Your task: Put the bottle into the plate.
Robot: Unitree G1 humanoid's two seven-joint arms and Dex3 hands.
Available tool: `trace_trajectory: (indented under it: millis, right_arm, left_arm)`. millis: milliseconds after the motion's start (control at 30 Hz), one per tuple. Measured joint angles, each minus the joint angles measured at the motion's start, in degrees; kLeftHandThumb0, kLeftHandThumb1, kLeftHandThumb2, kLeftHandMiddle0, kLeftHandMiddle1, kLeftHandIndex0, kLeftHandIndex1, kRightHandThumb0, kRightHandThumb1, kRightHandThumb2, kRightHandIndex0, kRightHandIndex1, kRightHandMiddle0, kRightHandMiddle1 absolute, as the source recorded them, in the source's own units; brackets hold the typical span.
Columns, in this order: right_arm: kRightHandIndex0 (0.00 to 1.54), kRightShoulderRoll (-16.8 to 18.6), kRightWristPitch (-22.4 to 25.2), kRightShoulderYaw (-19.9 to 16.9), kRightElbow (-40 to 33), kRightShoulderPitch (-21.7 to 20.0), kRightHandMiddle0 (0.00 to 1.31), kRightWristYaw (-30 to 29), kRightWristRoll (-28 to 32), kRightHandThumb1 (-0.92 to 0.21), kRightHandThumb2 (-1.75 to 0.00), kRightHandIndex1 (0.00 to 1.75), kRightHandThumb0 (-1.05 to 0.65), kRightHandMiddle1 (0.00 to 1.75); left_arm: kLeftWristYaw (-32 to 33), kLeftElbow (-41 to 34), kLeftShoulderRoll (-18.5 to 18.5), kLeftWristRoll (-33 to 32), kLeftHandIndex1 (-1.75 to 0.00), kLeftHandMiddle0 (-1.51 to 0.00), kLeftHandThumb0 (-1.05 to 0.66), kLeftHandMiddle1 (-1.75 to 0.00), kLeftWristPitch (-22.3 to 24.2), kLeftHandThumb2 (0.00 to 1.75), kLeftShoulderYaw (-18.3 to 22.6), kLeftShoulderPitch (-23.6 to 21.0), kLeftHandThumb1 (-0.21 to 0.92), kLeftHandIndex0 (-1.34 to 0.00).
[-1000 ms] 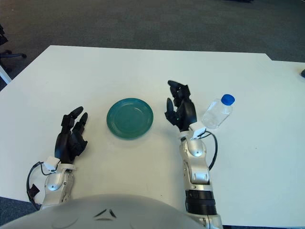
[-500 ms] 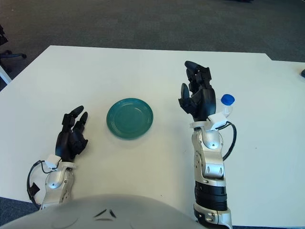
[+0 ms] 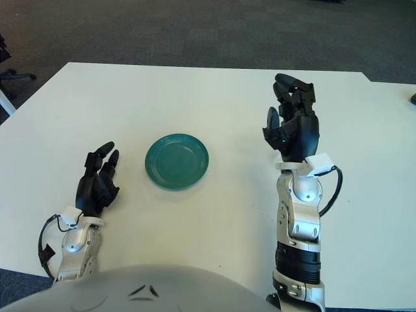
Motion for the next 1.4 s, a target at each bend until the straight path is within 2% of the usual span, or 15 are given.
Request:
trace_trajectory:
  millis: [233,533,833,1067,1200,1233,1300,1400]
  right_arm:
    - [0.44,-0.07,-2.33,-1.27,1.68,0.12,0.3,-0.23,-0.5,-0.92,-0.6,0.62,-0.61,1.12]
    - [0.42,-0.12,-2.56,-2.2,2.44,0.26,0.28,-1.43,-1.11,-0.92,-0.58,0.6,-0.6,1.11]
    - [0.41,-1.95,-3.53,-6.52,3.79,0.27,0.25,-2.16,-0.4,-0.92,-0.54,0.57,-0.6,1.09]
    - [0.39,-1.95,-5.2,-8.26,4.99,0.27,0.28,-4.86,-0.98,-0.92,-0.52,0.51,-0.58,1.11]
    - [0.4,-1.88,-5.2,-8.64,5.31,0.28,0.3,-6.6,-2.13,-0.88,-0.54,0.49,-0.55,1.2]
    - [0.41,-1.8,-5.2,-8.63,5.31,0.28,0.3,-6.98,-2.34,-0.9,-0.5,0.49,-0.48,1.36]
    - [0.41,-1.63,-5.19,-8.59,5.31,0.35,0.3,-7.65,-2.57,-0.91,-0.46,0.5,-0.42,1.49]
    - [0.41,-1.13,-4.96,-8.42,5.31,0.48,0.31,-8.91,-3.19,-0.92,-0.42,0.5,-0.38,1.58]
  left_arm:
    - [-1.66,1.53,0.7,-0.77,-0.9,-0.3,-0.84,0.0,-0.74,0.96,0.93,-1.39,0.92,-0.01]
    - [-2.91,3.14,1.47,-1.6,-0.9,-0.3,-0.84,0.0,-0.84,0.96,2.07,-2.74,0.92,-0.02]
    - [-4.01,5.13,2.49,-2.3,-0.9,-0.31,-0.84,-0.01,-1.1,0.96,3.36,-4.38,0.92,-0.01]
    - [-5.07,7.21,3.43,-3.45,-0.89,-0.31,-0.85,0.0,-1.32,0.97,4.54,-5.85,0.92,0.0]
    - [-5.48,8.1,3.7,-3.73,-0.88,-0.31,-0.84,0.0,-1.43,0.98,5.03,-6.63,0.92,0.0]
    - [-5.63,8.35,3.78,-3.82,-0.88,-0.31,-0.84,0.0,-1.46,0.98,5.13,-6.81,0.92,0.0]
    - [-5.99,8.85,3.91,-3.95,-0.88,-0.31,-0.84,0.0,-1.53,0.97,5.32,-7.19,0.92,0.0]
    - [-6.47,9.49,4.1,-4.15,-0.87,-0.31,-0.84,0.0,-1.57,0.97,5.73,-7.7,0.92,0.0]
